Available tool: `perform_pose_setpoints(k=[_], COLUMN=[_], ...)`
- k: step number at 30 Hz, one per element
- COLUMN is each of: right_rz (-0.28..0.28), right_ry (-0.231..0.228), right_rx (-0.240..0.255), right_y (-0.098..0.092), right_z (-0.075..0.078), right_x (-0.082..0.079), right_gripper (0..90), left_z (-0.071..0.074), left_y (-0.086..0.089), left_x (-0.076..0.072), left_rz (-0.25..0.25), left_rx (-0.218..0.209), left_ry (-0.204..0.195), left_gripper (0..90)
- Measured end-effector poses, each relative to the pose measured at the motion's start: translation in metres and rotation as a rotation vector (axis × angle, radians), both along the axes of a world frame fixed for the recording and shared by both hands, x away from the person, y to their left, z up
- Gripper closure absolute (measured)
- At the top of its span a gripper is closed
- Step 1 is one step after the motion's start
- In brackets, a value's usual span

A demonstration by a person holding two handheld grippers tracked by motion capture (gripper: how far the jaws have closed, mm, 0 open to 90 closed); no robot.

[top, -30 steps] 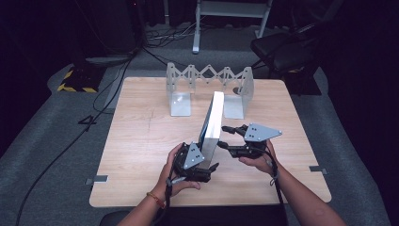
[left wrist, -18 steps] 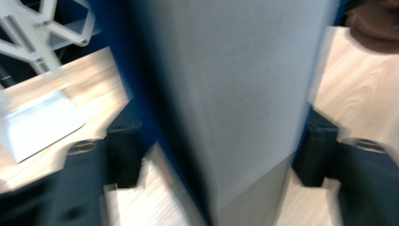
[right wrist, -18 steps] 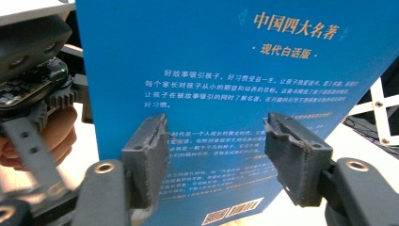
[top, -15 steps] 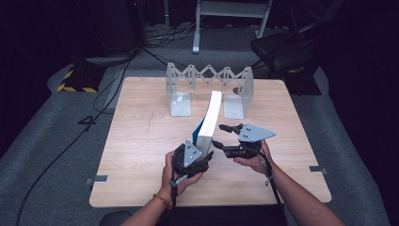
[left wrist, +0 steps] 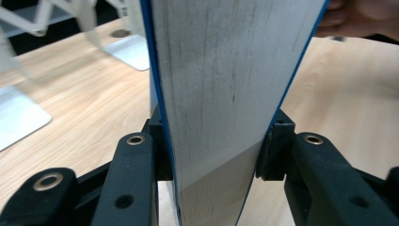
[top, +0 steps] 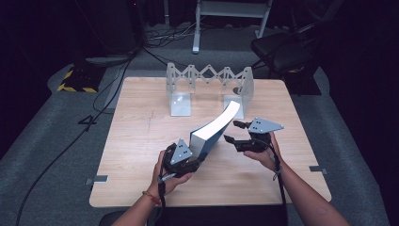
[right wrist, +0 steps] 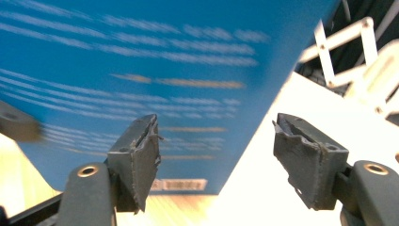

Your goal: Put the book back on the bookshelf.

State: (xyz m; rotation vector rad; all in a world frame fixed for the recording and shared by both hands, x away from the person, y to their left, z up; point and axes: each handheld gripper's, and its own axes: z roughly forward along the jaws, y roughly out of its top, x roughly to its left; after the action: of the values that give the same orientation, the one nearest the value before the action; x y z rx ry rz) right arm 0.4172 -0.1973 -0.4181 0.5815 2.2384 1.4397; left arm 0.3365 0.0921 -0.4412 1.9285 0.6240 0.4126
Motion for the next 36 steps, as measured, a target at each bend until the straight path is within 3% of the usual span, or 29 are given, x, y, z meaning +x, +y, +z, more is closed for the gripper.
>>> perform_pose_setpoints(k=[2,3,9,11,13,17,21,24,31,36], right_rz=[0.011,0.036,0.167,0.221,0.277,0.343,0.346,0.370,0.423,0.474], right_ry=[0.010,0.023,0.029,0.029,0.044,0.065,0.052,0.052,0.046,0.057], right_rx=[-0.005,-0.013,-0.032,-0.054,-0.068,-0.073,-0.072,-0.078,-0.082,-0.088], right_y=[-0.004,-0.007,-0.022,-0.026,-0.028,-0.025,-0.024,-0.029,-0.038,-0.041], right_z=[-0.002,-0.003,0.001,0.002,0.001,-0.007,-0.009,-0.008,-0.007,-0.005], right_x=[0.001,0.002,-0.010,-0.018,-0.023,-0.025,-0.025,-0.024,-0.030,-0.040], right_gripper=[29.2,23.2,22.0,22.8,25.5,28.9,32.7,39.0,51.4,57.2], left_z=[0.001,0.001,0.001,0.002,0.003,0.005,0.006,0.008,0.007,0.007], left_y=[0.000,0.001,0.012,0.012,0.011,0.012,0.013,0.016,0.029,0.035], left_x=[-0.004,-0.006,-0.008,-0.007,-0.006,-0.006,-0.007,-0.009,-0.008,-0.008], left_rz=[-0.062,-0.092,-0.279,-0.333,-0.373,-0.373,-0.364,-0.320,-0.275,-0.254], left_rx=[0.008,0.004,-0.079,-0.068,-0.029,0.019,0.046,0.084,0.072,0.089], left_ry=[0.002,0.009,0.082,0.085,0.077,0.051,0.035,0.004,0.006,0.002], left_gripper=[59.1,58.9,58.6,58.5,58.1,57.5,56.4,53.2,51.3,49.1])
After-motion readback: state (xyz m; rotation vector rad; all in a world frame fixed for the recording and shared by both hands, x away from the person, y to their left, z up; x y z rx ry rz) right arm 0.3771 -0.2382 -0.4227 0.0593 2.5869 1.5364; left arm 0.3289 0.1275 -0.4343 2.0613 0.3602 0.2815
